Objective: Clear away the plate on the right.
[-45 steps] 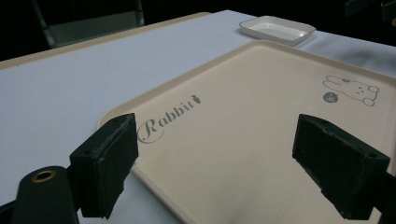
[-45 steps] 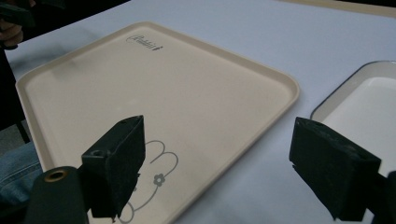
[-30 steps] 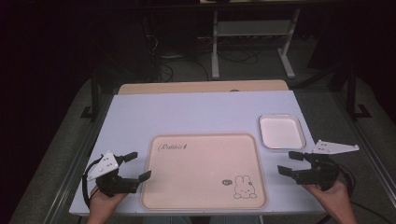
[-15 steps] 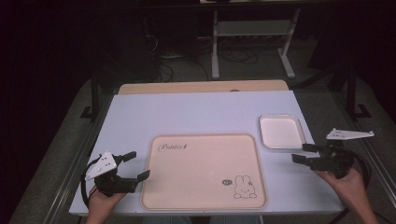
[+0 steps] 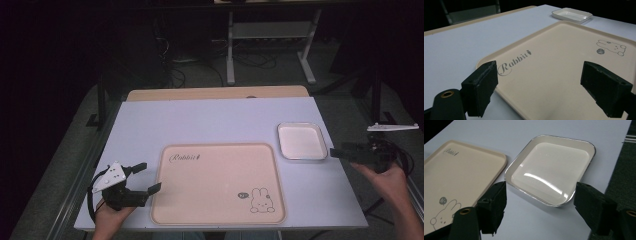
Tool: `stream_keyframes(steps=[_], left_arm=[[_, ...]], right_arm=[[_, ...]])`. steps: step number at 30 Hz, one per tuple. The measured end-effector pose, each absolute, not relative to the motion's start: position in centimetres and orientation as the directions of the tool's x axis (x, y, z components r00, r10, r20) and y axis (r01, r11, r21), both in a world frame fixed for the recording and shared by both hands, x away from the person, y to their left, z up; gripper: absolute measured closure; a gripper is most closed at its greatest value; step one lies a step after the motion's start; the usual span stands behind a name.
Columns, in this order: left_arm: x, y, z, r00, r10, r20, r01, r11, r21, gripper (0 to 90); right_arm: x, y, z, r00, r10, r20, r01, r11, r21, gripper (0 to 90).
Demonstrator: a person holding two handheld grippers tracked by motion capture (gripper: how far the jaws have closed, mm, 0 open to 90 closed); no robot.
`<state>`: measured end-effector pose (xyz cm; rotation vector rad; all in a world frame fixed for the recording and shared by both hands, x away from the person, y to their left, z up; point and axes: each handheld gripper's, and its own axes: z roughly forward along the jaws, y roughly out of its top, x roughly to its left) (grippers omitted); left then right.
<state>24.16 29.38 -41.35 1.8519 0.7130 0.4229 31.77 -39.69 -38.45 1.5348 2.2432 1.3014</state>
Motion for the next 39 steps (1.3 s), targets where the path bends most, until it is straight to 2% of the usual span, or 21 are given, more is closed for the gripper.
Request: stream_keyframes(steps=[10, 21, 33, 39], left_arm=[[24.2, 29.5, -41.4, 0.76, 0.649, -0.039, 0.275, -0.266, 0.924, 14.2], [24.3, 29.6, -41.4, 0.761, 0.648, -0.043, 0.282, -0.27, 0.921, 14.2], [24.4, 29.7, -41.5, 0.763, 0.645, -0.042, 0.283, -0.275, 0.919, 14.2], [24.4, 29.7, -41.5, 0.764, 0.644, -0.043, 0.285, -0.277, 0.918, 14.2]], right_arm=[[34.0, -40.8, -39.0, -0.432, 0.81, 0.397, 0.744, 0.071, 0.664, 28.8], [37.7, -41.3, -39.5, -0.349, 0.804, 0.481, 0.825, 0.02, 0.565, 31.5], [39.9, -41.4, -40.0, -0.292, 0.786, 0.545, 0.871, -0.016, 0.491, 37.1], [41.2, -41.3, -40.7, -0.207, 0.785, 0.583, 0.912, -0.062, 0.406, 41.6]])
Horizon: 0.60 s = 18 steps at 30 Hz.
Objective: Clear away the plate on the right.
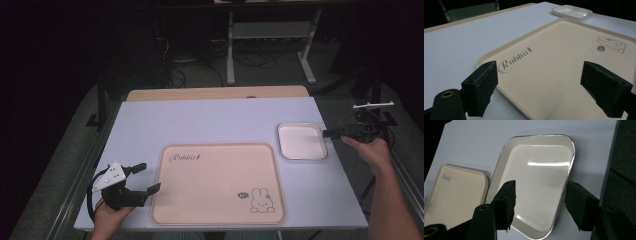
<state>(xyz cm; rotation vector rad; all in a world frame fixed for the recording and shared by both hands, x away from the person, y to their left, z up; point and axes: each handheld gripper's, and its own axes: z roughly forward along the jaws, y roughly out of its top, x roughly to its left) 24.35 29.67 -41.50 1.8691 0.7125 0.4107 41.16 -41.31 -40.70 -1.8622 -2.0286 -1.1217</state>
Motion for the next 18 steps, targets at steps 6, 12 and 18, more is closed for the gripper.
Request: stream_keyframes(steps=[6, 12, 18], left_arm=[[24.3, 29.7, -41.5, 0.765, 0.643, -0.043, 0.286, -0.28, 0.917, 14.2], [24.3, 29.6, -41.5, 0.766, 0.641, -0.041, 0.285, -0.282, 0.916, 14.2], [24.3, 29.7, -41.6, 0.767, 0.64, -0.044, 0.288, -0.282, 0.915, 14.2]], right_arm=[[41.6, -42.1, -41.6, -0.132, 0.766, 0.63, 0.924, -0.135, 0.358, 48.2], [41.8, -42.2, -42.5, -0.096, 0.76, 0.642, 0.932, -0.157, 0.325, 57.4], [42.0, -42.0, -42.9, -0.079, 0.763, 0.642, 0.943, -0.153, 0.297, 63.0]])
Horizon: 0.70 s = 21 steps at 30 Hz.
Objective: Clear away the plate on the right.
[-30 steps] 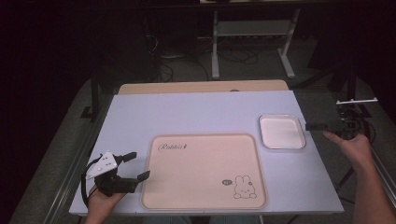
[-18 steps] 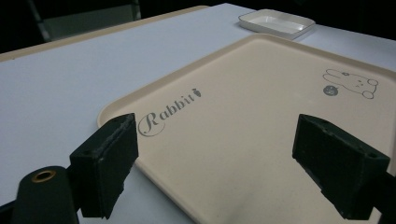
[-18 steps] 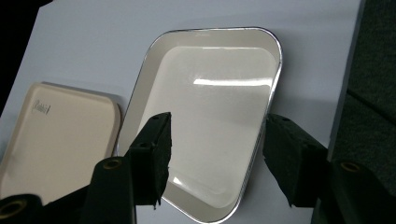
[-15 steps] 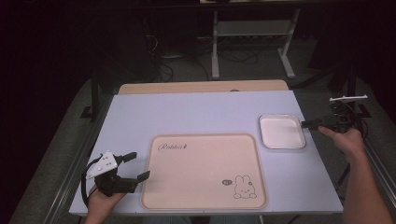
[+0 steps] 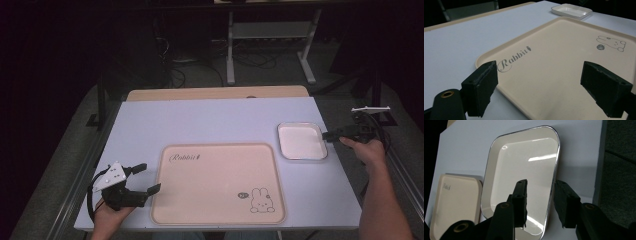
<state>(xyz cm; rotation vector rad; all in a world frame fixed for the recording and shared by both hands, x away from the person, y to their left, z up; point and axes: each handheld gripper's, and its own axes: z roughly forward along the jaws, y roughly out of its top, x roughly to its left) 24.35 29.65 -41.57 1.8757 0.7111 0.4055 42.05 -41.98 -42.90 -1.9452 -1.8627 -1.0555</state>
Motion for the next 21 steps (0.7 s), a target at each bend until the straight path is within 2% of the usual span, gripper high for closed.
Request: stream_keyframes(steps=[7, 21], left_arm=[[24.3, 29.7, -41.5, 0.768, 0.639, -0.043, 0.286, -0.282, 0.916, 14.2], [24.4, 29.5, -41.6, 0.771, 0.635, -0.043, 0.286, -0.285, 0.915, 14.2]], right_arm=[[42.3, -41.9, -43.4, -0.036, 0.789, 0.613, 0.953, -0.157, 0.259, 69.4], [42.7, -41.4, -44.1, -0.011, 0.793, 0.609, 0.959, -0.165, 0.232, 77.9]])
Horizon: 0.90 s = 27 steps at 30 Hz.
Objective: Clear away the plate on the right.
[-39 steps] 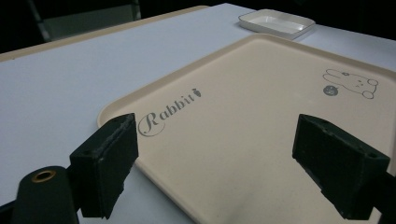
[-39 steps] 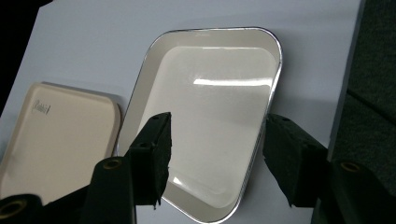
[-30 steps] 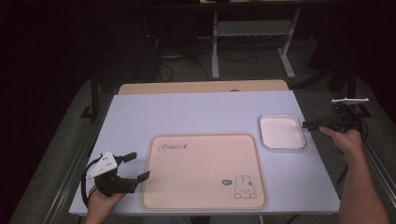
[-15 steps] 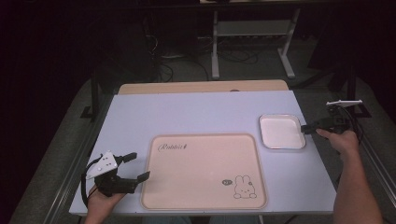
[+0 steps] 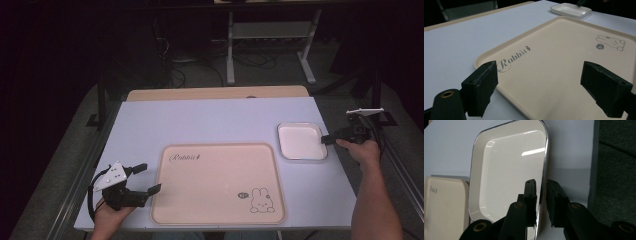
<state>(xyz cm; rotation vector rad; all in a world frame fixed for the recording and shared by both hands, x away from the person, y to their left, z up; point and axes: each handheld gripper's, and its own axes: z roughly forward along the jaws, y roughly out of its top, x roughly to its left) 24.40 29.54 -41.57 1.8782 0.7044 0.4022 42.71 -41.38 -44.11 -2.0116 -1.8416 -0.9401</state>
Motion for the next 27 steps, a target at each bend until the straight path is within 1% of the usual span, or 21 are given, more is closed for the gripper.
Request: stream_keyframes(steps=[9, 14, 19, 22, 27], left_arm=[[24.4, 29.5, -41.5, 0.773, 0.633, -0.04, 0.283, -0.288, 0.915, 14.2], [24.4, 29.6, -41.6, 0.772, 0.634, -0.043, 0.286, -0.285, 0.915, 14.2], [24.4, 29.5, -41.5, 0.774, 0.632, -0.039, 0.283, -0.29, 0.914, 14.2], [24.4, 29.5, -41.5, 0.774, 0.633, -0.04, 0.282, -0.288, 0.915, 14.2], [24.3, 29.5, -41.5, 0.774, 0.632, -0.037, 0.281, -0.291, 0.915, 14.2]], right_arm=[[43.1, -40.7, -44.8, 0.01, 0.808, 0.589, 0.964, -0.165, 0.209, 83.0], [42.9, -40.7, -44.8, 0.034, 0.8, 0.599, 0.96, -0.192, 0.202, 84.2], [42.8, -40.6, -44.9, 0.043, 0.808, 0.587, 0.956, -0.204, 0.211, 87.6], [42.5, -40.8, -45.0, 0.068, 0.793, 0.606, 0.948, -0.241, 0.209, 88.2], [42.2, -40.9, -45.3, 0.065, 0.776, 0.627, 0.941, -0.257, 0.22, 88.4]])
